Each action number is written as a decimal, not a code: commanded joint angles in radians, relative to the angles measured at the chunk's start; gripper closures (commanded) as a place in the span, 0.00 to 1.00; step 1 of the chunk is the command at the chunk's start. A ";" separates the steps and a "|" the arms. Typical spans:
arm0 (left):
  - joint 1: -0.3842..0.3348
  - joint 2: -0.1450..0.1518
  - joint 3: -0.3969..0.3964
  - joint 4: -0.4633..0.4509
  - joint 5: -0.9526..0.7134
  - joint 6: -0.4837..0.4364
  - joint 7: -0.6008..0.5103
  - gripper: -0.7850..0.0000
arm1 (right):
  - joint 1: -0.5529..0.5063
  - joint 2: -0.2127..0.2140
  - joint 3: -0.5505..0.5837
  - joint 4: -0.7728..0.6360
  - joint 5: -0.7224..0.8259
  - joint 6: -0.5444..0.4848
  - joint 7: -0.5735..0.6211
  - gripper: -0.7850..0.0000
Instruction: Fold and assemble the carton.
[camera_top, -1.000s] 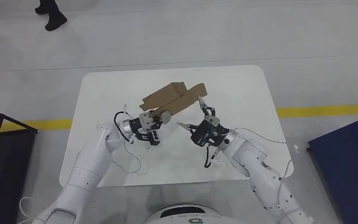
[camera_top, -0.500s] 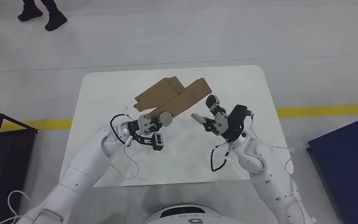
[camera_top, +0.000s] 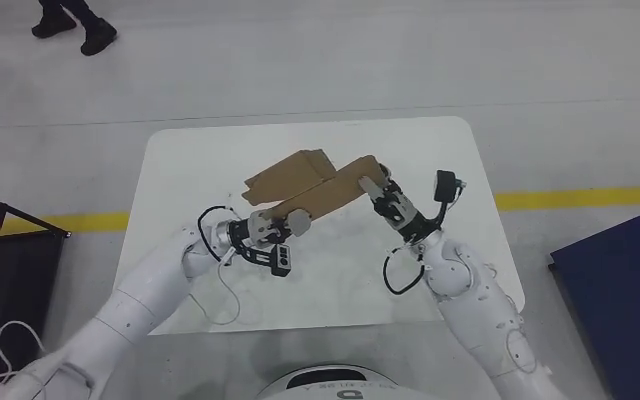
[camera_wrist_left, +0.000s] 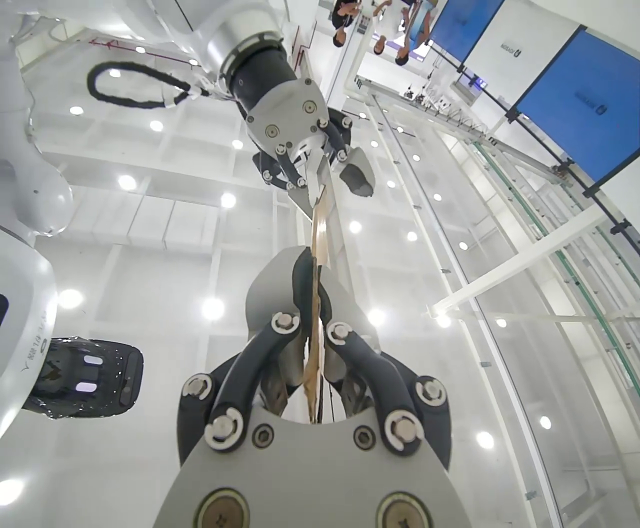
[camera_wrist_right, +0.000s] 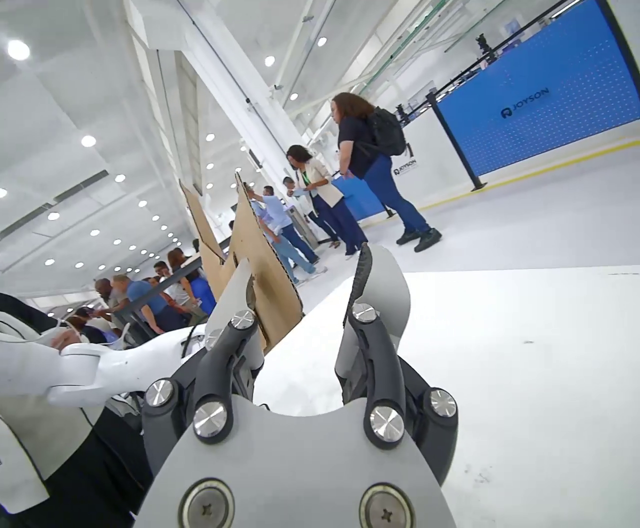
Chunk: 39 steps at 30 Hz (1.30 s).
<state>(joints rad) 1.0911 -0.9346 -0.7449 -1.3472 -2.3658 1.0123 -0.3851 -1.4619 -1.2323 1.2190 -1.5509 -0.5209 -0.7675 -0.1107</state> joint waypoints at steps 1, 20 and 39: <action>-0.014 0.008 0.023 0.005 0.003 0.000 -0.020 1.00 | 0.009 -0.002 -0.009 0.007 0.020 -0.015 0.007 0.62; -0.129 0.062 0.123 0.129 0.092 0.000 -0.185 0.00 | -0.010 -0.002 0.027 -0.032 -0.038 -0.015 -0.027 1.00; -0.030 0.067 -0.039 0.159 0.304 -0.202 -0.259 0.00 | -0.024 -0.011 -0.005 -0.054 0.172 0.015 -0.012 1.00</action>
<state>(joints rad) 1.0575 -0.8649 -0.7823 -1.1770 -2.0658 0.8064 -0.6355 -1.4892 -1.2415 1.2292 -1.6123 -0.4689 -0.7456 -0.1423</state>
